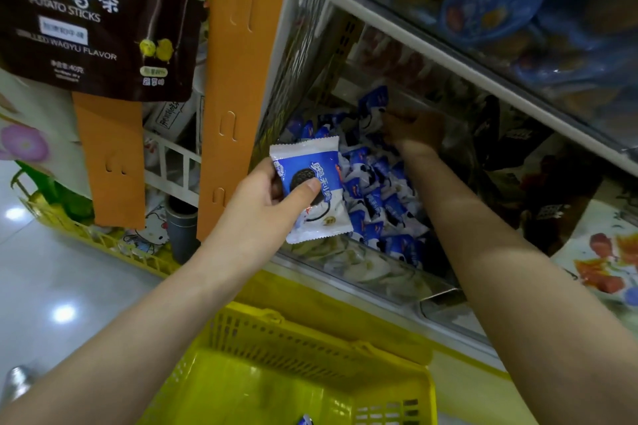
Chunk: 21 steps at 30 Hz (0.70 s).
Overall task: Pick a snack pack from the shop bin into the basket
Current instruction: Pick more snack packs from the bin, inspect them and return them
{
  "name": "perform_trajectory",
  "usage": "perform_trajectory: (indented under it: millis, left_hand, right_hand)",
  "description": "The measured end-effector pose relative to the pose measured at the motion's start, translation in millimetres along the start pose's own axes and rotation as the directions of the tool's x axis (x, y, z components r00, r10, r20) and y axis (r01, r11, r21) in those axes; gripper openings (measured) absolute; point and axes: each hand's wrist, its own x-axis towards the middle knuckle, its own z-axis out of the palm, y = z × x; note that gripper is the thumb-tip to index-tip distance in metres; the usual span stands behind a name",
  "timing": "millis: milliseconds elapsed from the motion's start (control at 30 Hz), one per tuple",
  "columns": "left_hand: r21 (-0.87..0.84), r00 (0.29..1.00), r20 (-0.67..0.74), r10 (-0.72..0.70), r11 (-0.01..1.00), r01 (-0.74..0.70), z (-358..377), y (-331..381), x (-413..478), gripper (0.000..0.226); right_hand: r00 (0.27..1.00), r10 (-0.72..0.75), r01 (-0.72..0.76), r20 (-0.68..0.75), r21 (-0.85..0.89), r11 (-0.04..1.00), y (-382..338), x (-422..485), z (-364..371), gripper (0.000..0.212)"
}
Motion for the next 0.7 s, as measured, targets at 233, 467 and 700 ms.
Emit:
perform_trajectory:
  millis: [233,467,700]
  left_hand:
    - [0.001,0.991,-0.123,-0.056,0.998,0.056,4.5,-0.9,-5.1,0.004]
    - [-0.316,0.972,0.129,-0.195,0.921,0.227,5.6,7.0,-17.9,0.049]
    - [-0.209,0.974,0.177,-0.140,0.962,0.176,9.1,9.6,-31.6,0.053]
  right_hand:
    - [0.951,0.183,-0.293,0.251,0.530,0.796,-11.2,-76.4,-52.7,0.002]
    - [0.776,0.038,-0.492,0.629,0.567,0.661,-13.5,-156.6,-78.8,0.028]
    - [0.850,-0.047,-0.144,0.524,0.318,0.937,-19.0,-185.1,-72.5,0.015]
